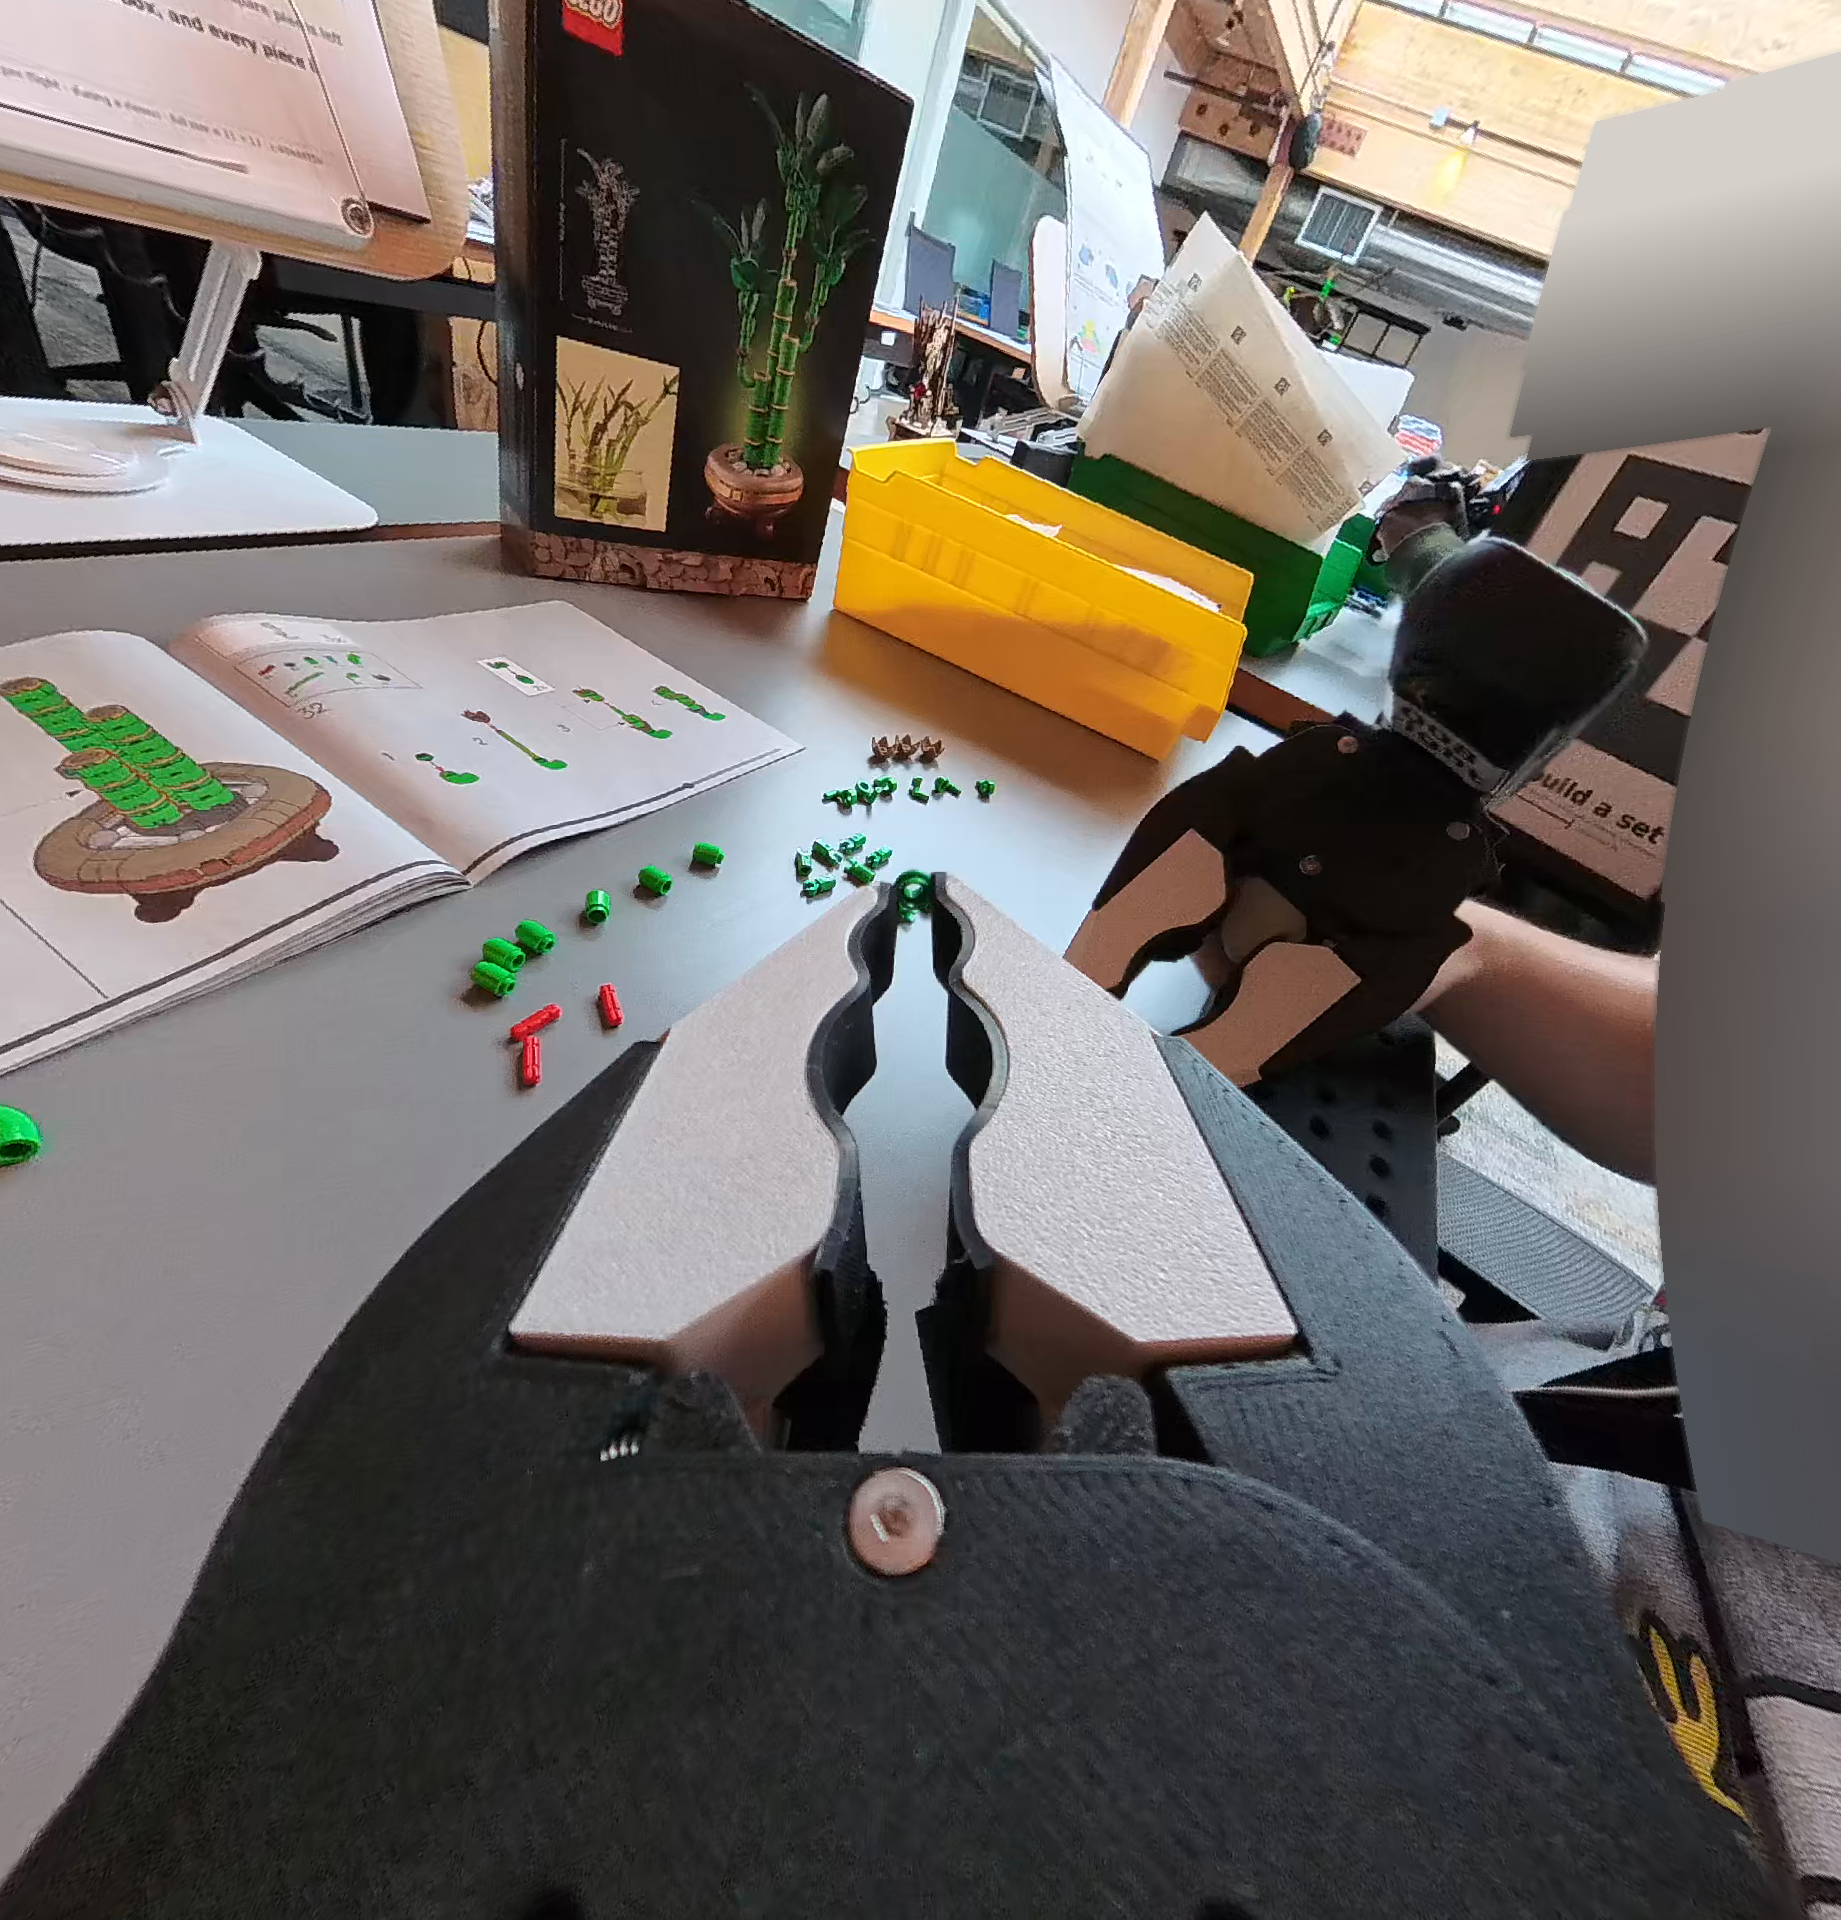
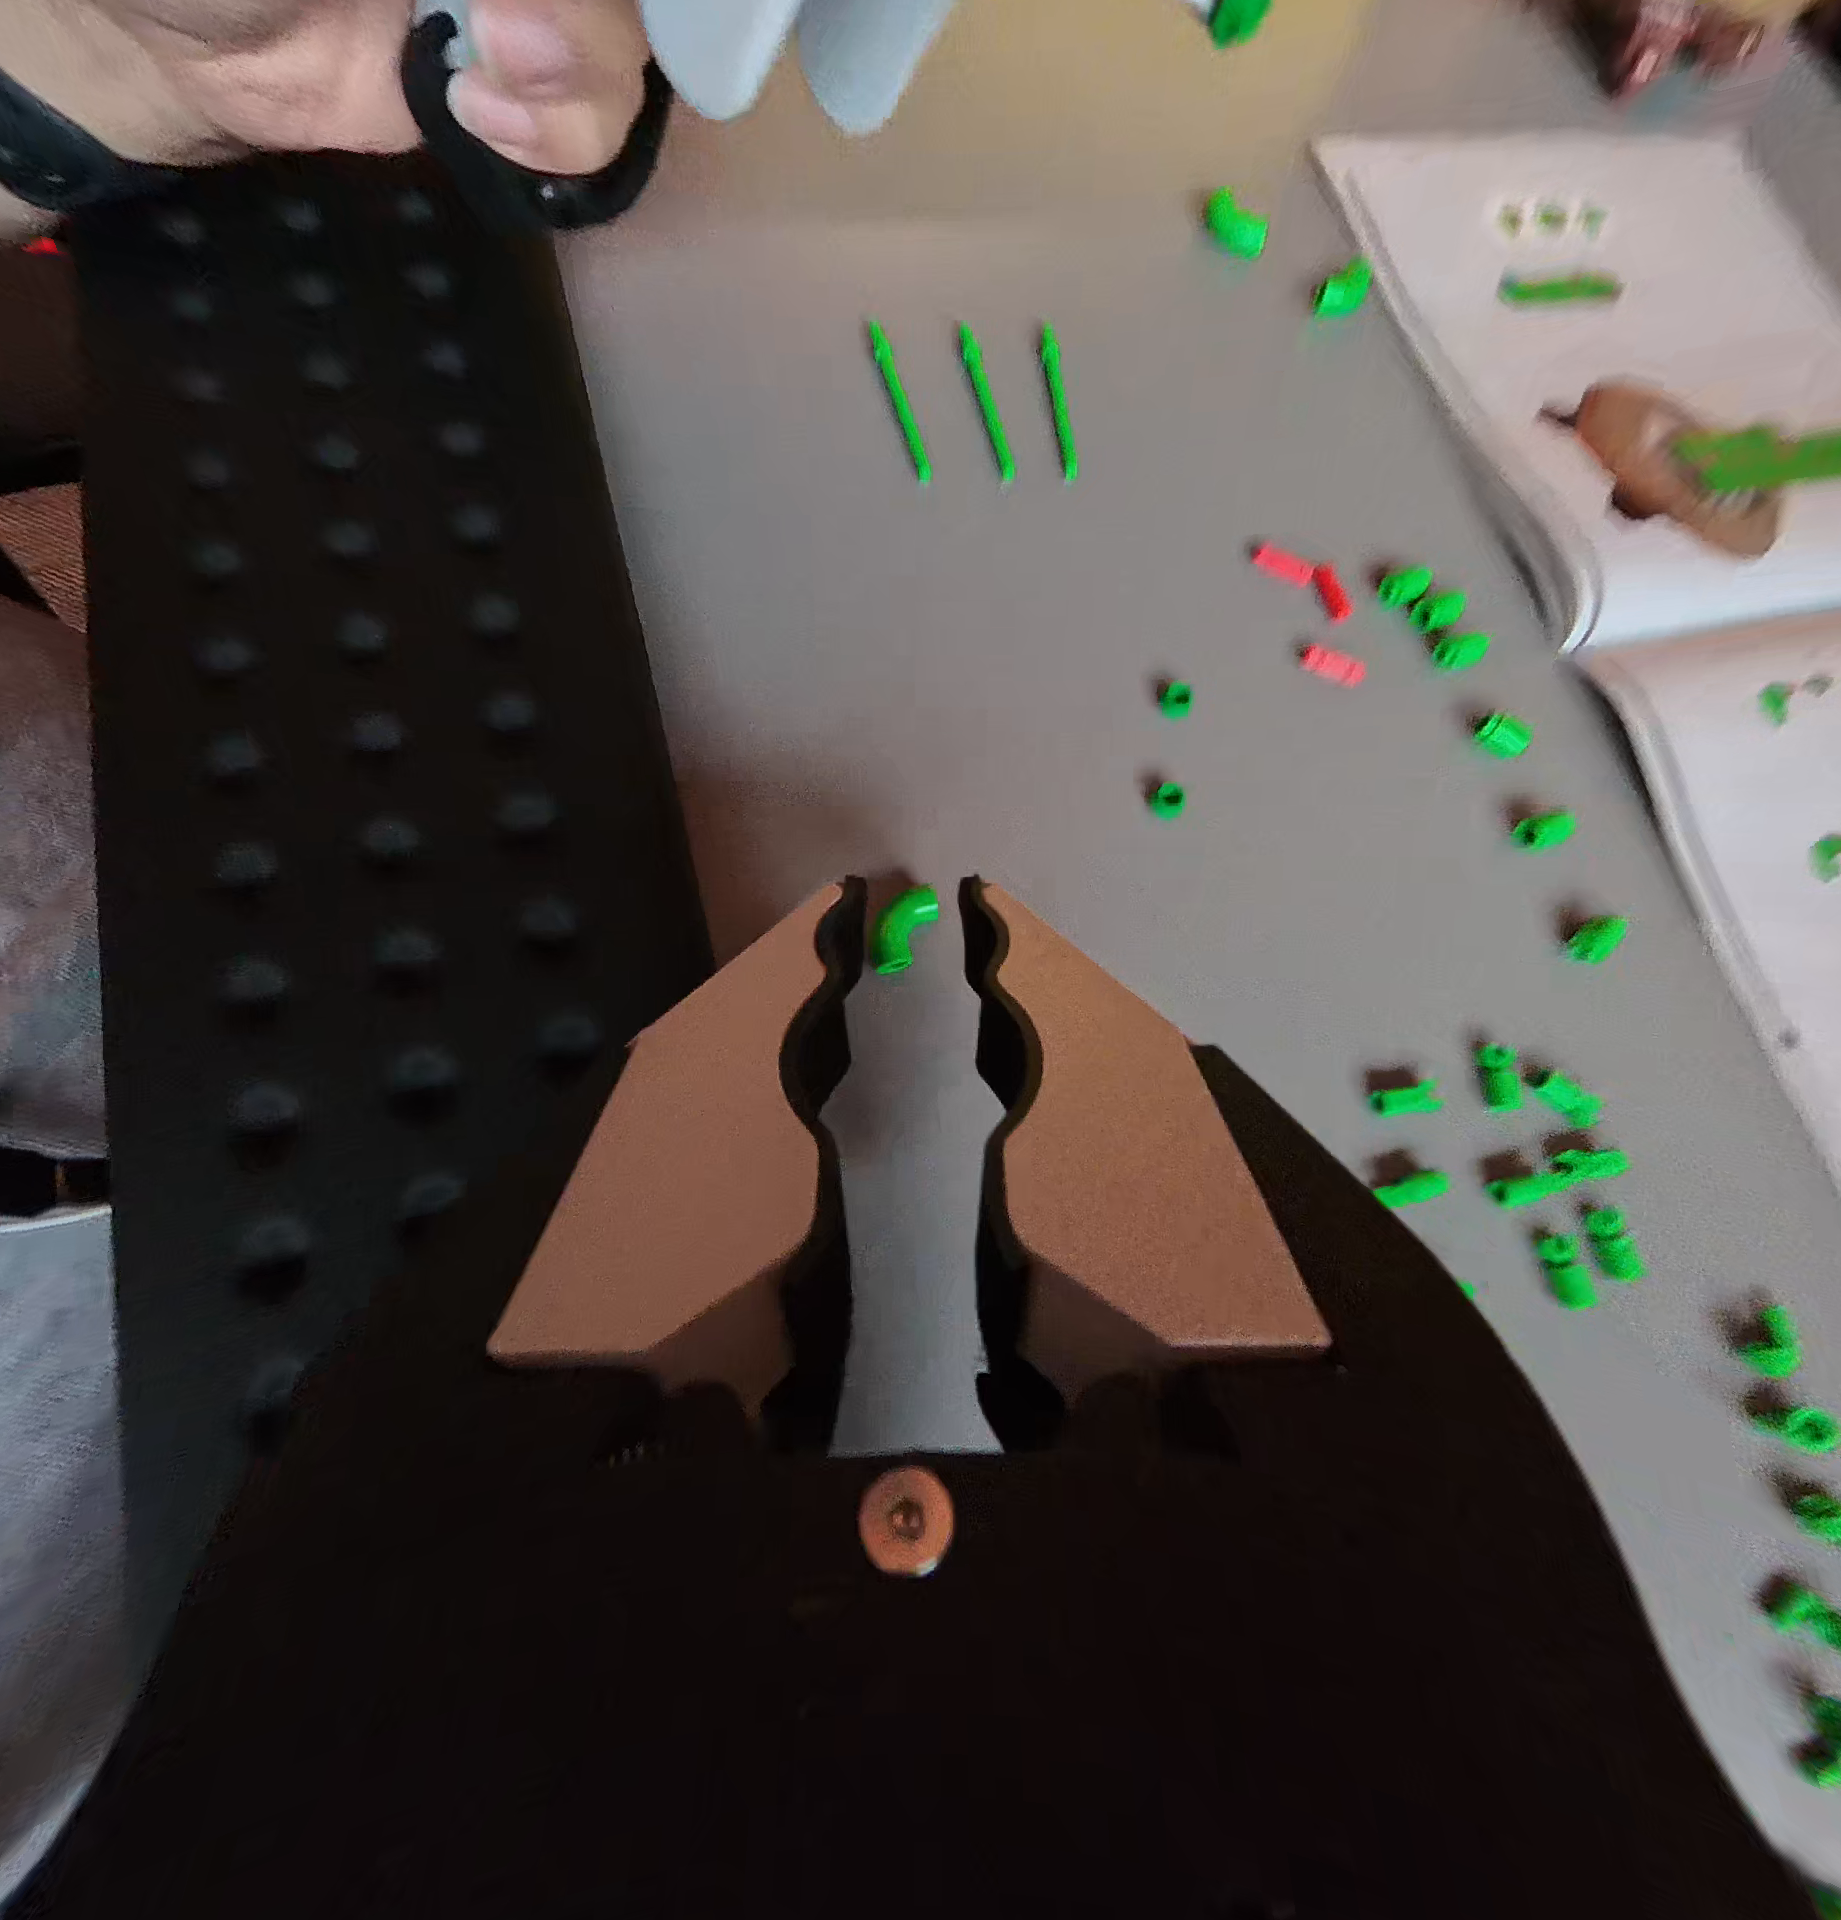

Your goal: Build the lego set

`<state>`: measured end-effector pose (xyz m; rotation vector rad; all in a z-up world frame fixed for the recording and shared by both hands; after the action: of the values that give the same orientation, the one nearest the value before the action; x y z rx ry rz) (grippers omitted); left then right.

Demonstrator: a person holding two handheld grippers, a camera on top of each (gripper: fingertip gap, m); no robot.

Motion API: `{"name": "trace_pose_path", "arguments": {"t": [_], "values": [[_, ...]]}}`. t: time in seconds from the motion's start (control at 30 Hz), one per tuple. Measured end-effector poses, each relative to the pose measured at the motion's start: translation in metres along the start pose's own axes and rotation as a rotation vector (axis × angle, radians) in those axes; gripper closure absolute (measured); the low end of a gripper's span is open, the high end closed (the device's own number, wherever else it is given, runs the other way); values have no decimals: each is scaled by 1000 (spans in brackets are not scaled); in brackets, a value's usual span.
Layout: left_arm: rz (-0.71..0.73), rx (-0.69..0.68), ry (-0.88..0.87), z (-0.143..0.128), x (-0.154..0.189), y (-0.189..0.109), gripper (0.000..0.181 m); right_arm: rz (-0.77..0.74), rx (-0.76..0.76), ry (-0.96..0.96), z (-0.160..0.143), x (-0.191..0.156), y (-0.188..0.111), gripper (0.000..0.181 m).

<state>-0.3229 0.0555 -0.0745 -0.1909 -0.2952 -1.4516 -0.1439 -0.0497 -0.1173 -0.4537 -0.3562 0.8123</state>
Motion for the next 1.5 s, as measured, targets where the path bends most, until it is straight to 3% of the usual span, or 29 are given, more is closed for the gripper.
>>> {"name": "trace_pose_path", "arguments": {"t": [0.17,0.47,0.77,0.9,1.03,1.13,1.23,1.33,1.5], "values": [[-5,-18,-10,-3,0,0,177,-3,-96,125,-3,0,3,164],[-5,-50,-37,-7,-2,2,177,-10,-197,101,-1,-2,13,166],[-35,-115,-90,-13,-6,9,177,144,-162,224,-2,13,21,175],[-62,-105,-160,-7,-13,7,177,172,-149,108,8,31,12,175],[-213,-114,-149,23,-8,13,177,219,2,-183,71,57,-34,175],[-350,-137,-4,64,1,25,177,285,93,-451,120,68,-71,175],[-517,-206,123,102,12,42,177,294,133,-533,156,83,-101,175],[-608,-274,189,133,20,63,177,209,185,-585,174,88,-122,175],[-697,-300,233,165,30,93,177,22,204,-725,168,81,-136,175]]}}
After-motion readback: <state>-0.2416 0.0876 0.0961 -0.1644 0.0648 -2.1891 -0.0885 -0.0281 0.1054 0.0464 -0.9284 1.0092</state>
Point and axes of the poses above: each gripper's, where its closed fingertips meet, y out along the fingers, z out of its top, x = y × z across the jaws, the point moved 10 cm from there along -y, back along the fingers, and after that the axes turned 10 degrees about x, right-handed, at the moved point
